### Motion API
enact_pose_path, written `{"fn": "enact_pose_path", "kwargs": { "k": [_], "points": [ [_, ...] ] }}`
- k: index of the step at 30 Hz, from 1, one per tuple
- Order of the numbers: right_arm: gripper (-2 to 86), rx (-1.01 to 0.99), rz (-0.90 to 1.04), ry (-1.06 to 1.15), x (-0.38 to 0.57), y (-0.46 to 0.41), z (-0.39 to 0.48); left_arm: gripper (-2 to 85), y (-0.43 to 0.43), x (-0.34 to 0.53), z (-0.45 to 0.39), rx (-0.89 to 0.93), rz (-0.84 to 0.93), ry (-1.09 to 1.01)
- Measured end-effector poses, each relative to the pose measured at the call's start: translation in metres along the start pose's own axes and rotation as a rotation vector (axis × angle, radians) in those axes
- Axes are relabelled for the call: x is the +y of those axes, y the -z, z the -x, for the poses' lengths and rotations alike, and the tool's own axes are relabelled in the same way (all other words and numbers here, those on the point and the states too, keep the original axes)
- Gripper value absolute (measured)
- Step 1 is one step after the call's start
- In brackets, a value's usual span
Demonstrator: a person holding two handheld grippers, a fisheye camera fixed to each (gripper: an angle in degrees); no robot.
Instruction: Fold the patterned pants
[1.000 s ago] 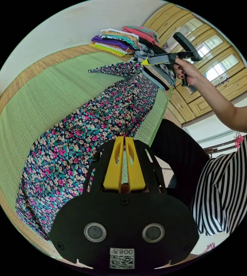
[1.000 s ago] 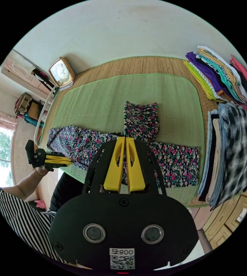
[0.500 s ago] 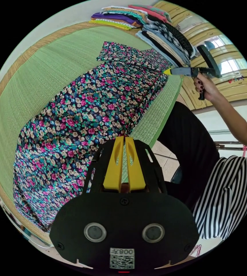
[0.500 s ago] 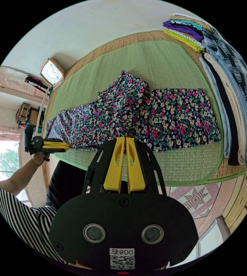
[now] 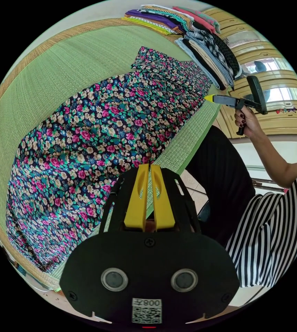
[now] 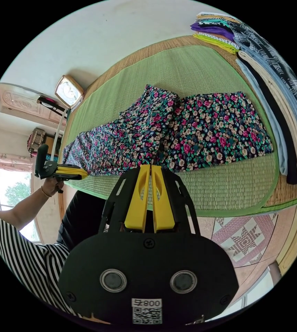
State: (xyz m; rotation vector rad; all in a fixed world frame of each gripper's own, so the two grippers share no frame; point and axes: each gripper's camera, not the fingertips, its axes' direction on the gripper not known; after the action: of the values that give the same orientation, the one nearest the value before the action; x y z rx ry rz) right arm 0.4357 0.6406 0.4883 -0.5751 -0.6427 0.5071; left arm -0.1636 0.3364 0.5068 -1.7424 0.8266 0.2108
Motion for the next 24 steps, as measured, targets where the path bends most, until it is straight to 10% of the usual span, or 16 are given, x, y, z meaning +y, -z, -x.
{"fn": "enact_pose_path", "kwargs": {
  "k": [15,24],
  "points": [
    [2.6,-0.005,-0.077,-0.106,0.039,0.016,-0.048,5.3,0.037,-0.071,0.036,0.2,-0.237,0.072],
    [5.8,0.15,-0.142,0.227,0.008,0.019,0.031,7.0,0.023,-0.191,0.085,0.208,-0.229,0.201]
  ]
}}
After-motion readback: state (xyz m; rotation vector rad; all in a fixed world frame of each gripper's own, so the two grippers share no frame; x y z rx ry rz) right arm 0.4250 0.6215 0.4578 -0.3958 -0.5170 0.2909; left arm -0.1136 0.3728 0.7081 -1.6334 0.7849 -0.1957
